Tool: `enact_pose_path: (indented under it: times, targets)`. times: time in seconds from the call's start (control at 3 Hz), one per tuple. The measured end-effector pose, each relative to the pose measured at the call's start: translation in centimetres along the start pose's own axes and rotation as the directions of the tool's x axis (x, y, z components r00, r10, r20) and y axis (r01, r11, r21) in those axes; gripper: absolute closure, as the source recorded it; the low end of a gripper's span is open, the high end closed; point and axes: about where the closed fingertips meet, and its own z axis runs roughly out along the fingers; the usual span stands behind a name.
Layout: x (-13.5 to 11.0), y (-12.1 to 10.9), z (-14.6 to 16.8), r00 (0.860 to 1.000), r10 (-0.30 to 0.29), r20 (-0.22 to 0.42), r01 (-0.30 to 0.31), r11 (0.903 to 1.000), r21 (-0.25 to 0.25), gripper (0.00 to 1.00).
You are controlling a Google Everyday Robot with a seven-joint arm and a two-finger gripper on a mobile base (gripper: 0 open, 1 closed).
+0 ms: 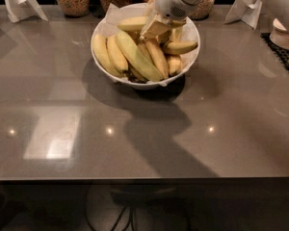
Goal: Pick banana from white bowl
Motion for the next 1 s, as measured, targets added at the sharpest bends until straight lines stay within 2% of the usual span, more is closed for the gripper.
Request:
enact_pose_path:
  times: [0.33, 1.0]
  targets:
    - [-0.8, 0.0, -1.0, 1.000, -0.018, -0.005, 0.018, 0.9998, 0.001, 1.00]
    - [-1.7, 1.7, -6.3, 0.997, -0.057, 0.043, 0.056, 0.9983, 0.018, 1.00]
